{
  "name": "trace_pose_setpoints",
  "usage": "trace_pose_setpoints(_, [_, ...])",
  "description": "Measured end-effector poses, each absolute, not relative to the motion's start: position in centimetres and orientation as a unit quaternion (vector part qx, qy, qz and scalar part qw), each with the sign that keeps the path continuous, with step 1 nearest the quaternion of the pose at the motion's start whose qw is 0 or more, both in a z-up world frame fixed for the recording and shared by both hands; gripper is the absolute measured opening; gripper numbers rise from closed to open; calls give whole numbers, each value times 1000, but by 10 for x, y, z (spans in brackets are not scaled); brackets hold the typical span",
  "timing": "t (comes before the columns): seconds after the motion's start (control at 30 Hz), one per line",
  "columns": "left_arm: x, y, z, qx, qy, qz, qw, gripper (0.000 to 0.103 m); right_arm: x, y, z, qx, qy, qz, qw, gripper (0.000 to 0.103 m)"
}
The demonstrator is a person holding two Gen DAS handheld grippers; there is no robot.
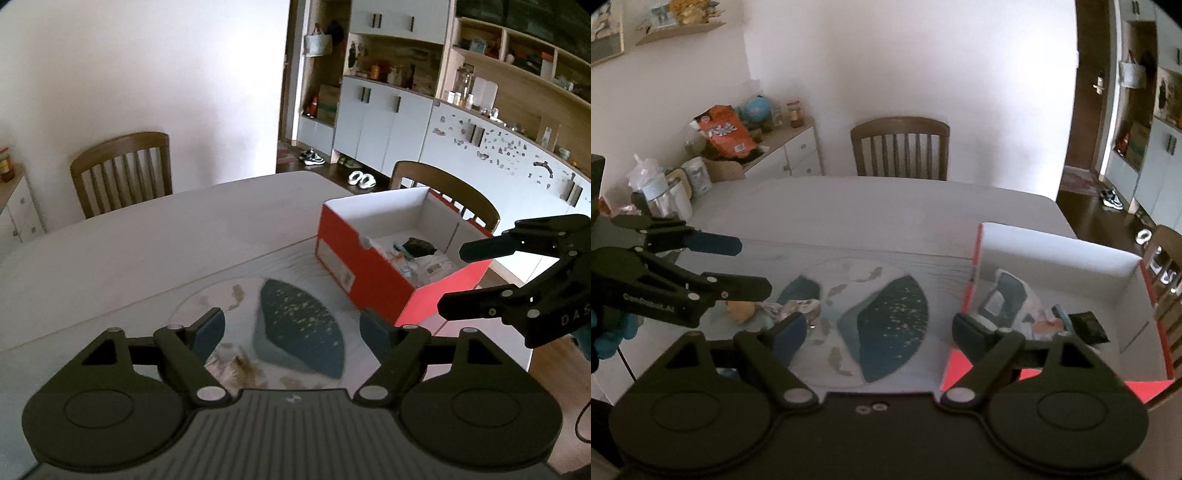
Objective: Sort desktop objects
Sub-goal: 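Withdraw both tools from the box back toward the turntable, then grasp the silver foil bag with right tool while left grasps yellow toy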
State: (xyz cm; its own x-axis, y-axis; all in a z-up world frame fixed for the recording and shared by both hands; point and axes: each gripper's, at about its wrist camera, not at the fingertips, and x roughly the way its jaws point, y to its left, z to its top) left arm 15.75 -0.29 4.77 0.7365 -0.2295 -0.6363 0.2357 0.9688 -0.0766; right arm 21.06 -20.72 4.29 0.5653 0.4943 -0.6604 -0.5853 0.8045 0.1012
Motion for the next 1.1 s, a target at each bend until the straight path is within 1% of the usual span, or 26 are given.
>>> trace_pose_setpoints(0.23, [141,25,43,2,340,-111,934,88,208,-176,34,-73,356,315,877,86])
trace_pose_setpoints(0.37, [134,39,38,-1,342,-100,934,100,210,-161,29,-79,356,321,874,86])
trace_pose_setpoints(0.53, [128,57,27,-8,345,-90,934,103,213,-141,20,-82,360,323,871,86])
trace_pose_setpoints(1.1, [142,107,-40,-7,387,-65,920,103,224,-98,-15,-94,387,313,862,86])
